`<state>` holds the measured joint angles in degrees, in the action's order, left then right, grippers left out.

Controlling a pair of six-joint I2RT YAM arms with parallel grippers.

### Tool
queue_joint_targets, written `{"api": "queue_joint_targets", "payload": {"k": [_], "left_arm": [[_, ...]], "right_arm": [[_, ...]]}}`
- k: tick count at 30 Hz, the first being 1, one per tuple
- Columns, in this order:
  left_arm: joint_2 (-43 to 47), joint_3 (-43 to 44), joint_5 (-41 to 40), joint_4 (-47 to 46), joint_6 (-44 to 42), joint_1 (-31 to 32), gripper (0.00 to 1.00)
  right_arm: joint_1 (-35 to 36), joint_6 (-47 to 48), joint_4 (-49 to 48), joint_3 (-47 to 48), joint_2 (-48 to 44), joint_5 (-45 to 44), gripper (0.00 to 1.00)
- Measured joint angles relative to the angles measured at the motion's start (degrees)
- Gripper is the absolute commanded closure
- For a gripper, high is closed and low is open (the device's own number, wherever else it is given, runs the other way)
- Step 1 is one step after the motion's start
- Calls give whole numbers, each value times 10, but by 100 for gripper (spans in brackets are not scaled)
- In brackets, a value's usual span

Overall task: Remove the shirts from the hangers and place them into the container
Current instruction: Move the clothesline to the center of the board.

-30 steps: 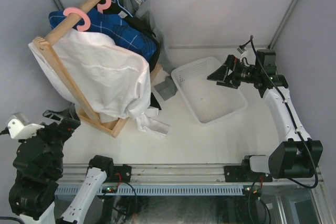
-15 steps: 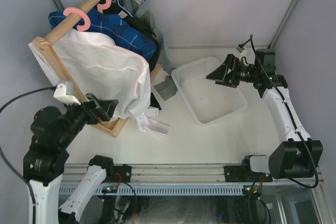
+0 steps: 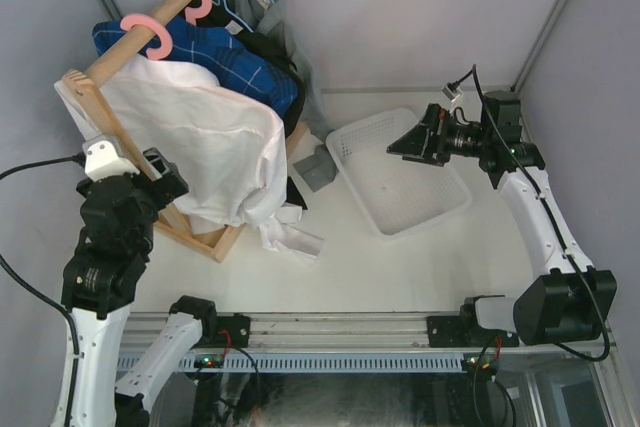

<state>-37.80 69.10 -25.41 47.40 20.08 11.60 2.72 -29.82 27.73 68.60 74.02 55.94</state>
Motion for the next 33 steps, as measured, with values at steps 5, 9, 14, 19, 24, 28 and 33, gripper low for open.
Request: {"api": "queue_joint_targets", "payload": {"k": [5,9,14,19,24,28,33], "left_arm": [[-1,0,-79,-3,-7,-17,0],[-21,2,-100,1,-5,-64,0],[-38,3,-73,-1,5,-134,0],[-40,3,-36,-1,2,-178,0],[-30,2,24,18,3,-189,0],[23,-25,101,16,18,-189,0],[108,-37,162,13,47,-189,0]], "right_arm": [[38,7,-21,0,-8,25,0],[77,17,-23,11,-9,29,0],[97,20,-27,17,-9,29,0],[112,35,-22,26,-8,27,0],[168,83,2,67,-5,-1,0],[206,121,4,85,-6,-47,0],[234,156,1,85,-14,-96,0]]}}
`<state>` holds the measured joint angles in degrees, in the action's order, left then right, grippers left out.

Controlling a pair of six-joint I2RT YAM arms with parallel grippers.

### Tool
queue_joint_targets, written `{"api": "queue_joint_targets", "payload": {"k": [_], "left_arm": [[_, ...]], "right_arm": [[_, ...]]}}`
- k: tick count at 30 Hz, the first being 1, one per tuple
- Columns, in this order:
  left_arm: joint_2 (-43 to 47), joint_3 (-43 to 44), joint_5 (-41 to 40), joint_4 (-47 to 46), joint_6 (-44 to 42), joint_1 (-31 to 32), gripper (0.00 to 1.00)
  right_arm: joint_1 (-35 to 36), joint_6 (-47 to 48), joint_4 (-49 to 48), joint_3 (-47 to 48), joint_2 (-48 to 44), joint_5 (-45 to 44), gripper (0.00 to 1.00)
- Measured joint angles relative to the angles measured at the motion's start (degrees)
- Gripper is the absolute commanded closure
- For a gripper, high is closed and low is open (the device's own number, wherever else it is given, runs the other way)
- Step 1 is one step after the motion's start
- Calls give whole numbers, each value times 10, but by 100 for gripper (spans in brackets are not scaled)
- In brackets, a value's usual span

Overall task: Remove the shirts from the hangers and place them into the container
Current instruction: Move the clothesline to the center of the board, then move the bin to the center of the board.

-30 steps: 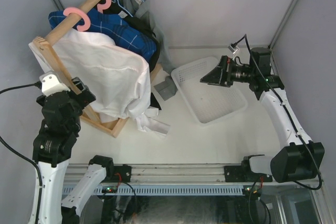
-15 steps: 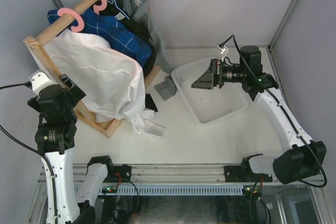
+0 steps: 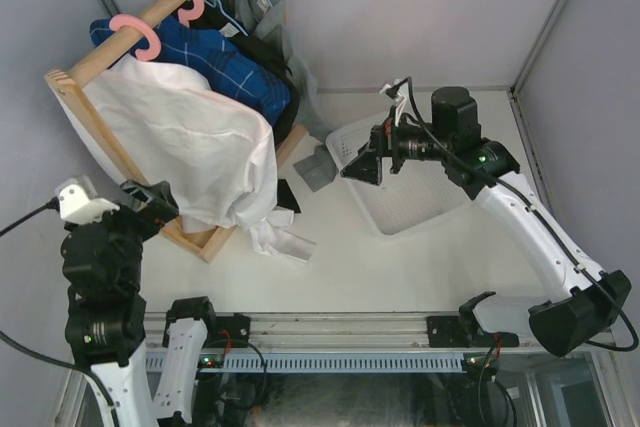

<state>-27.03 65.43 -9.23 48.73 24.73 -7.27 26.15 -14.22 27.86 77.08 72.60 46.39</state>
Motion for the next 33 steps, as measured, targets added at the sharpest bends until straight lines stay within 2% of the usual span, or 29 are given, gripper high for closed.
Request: {"api": "queue_joint_targets", "payload": {"k": [7,14,17,20,24,26,29,33], "left_arm": [[55,-20,71,-2,16,0,0],[74,-59,187,-31,28,0,0],[74,-72,215,-37,32,0,0],[77,-82,231,-40,33,0,0],[96,-97,236,-41,38,0,0],[105,-102,240,-41,39,0,0],[112,-107,245,-42,46,0,0],[113,-113,249,-43,50,0,0]], "right_arm": [[49,27,-63,-2,-14,-69,0],[24,-96,-245,-15,-5,-18,9],[24,-124,-272,-10,17,-9,9],[34,-125,-252,-2,34,-44,8],[40,-122,-161,5,42,-179,17],[34,-123,-120,8,54,-211,18],[19,-128,-73,13,96,-221,22],[17,-130,-24,40,188,-197,21]]}}
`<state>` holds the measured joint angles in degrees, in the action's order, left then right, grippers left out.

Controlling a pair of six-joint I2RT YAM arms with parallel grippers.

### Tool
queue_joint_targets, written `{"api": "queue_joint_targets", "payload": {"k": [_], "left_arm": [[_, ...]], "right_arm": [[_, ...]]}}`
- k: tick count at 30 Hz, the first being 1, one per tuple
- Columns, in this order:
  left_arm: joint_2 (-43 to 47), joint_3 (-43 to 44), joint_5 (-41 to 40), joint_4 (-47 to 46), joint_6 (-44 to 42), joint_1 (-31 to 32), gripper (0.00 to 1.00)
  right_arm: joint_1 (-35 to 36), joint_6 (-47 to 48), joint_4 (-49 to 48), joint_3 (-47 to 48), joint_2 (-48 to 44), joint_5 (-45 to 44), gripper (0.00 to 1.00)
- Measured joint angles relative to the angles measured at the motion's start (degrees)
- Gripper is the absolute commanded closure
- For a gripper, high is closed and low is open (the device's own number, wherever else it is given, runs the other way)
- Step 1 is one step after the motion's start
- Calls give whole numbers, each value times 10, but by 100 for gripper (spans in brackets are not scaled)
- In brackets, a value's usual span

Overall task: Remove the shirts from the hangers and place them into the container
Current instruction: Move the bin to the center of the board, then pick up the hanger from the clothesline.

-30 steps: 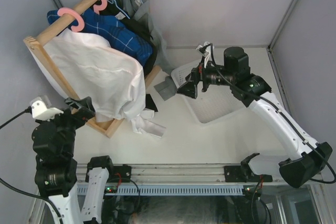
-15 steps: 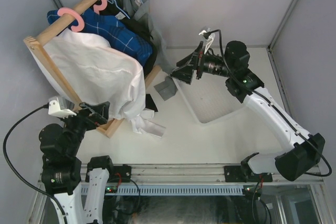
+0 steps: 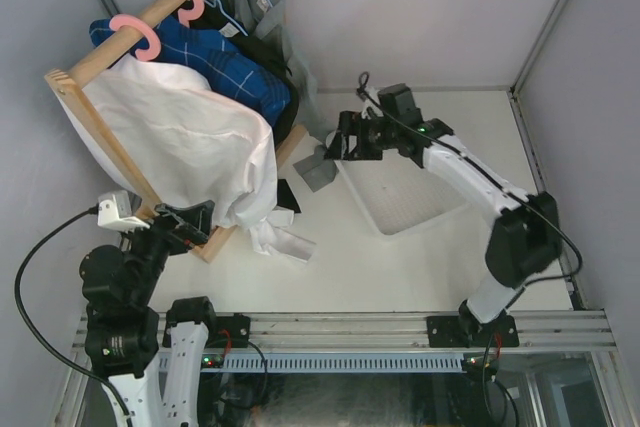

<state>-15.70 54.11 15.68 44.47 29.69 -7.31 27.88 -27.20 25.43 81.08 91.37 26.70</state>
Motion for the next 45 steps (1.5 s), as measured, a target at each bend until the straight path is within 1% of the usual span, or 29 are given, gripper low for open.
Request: {"api": "queue_joint_targets", "payload": {"k": [3,7,11,15,19,23,26,31,37,41,43,45], "left_arm": [[0,0,0,-2,3,0,0],[0,-2,0,-3,3,0,0],[3,-34,-3,-17,2,0,0],[4,-88,-11,-19,-10,0,0],[4,-122,-23,-22,-30,0,0],[4,-155,-19,-35,-38,0,0],[5,-168,-18,-40,-40,0,0],[19,-177,-19,-64,-40,0,0],[24,-177,-20,-74,-40,0,0],[25,-177,-24,-76,-40,0,0],[28,-177,-30,-76,-40,0,0],[31,-177,-35,-75,-40,0,0]], "right_arm": [[23,1,37,49,86,2,20],[50,-1,67,122,191,-33,19],[60,-5,76,155,250,-79,16],[46,-10,72,147,255,-140,16],[-6,-15,36,73,225,-153,16],[-73,-6,31,16,203,-108,17],[-101,5,31,9,195,-87,17],[-67,24,22,3,135,-45,17],[-31,45,-10,3,21,-19,19],[-1,91,-64,-16,-71,-11,20],[30,121,-101,-31,-117,-5,20],[65,149,-139,-42,-150,0,17]]}}
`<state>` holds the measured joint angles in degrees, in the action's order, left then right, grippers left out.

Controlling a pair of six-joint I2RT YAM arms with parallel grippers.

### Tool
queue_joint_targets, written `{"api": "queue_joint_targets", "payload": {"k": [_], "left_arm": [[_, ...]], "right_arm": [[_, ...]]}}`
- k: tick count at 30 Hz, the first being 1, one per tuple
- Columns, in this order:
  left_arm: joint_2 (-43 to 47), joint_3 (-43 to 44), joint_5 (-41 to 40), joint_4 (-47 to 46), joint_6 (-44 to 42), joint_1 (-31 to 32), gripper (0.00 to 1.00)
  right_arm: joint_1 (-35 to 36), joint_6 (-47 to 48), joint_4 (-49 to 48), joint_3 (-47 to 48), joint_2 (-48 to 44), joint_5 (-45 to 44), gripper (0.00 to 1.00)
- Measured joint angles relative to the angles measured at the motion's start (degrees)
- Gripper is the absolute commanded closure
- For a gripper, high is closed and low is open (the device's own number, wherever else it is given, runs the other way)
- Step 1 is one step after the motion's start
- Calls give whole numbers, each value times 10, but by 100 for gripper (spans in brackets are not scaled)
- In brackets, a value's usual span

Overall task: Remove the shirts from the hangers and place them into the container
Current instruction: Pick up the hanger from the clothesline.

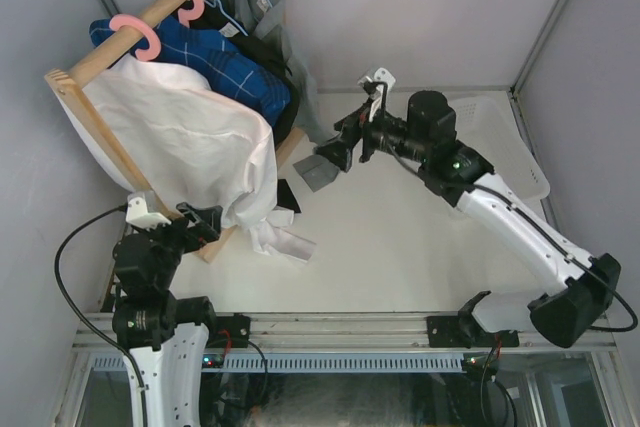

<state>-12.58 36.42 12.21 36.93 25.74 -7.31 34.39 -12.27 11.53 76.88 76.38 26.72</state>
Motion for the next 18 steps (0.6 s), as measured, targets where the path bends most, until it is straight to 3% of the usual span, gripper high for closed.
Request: {"api": "queue_joint_targets", "payload": {"k": [6,13,18], "left_arm": [[9,0,-8,0,0,0,0],[13,0,-15,0,1,0,0],[14,0,-16,0,1,-2,0]], "right_arm": [[79,64,-83,38,-2,10,18],[104,80,13,368,198,28,25],[135,96,123,549,320,36,25]]}}
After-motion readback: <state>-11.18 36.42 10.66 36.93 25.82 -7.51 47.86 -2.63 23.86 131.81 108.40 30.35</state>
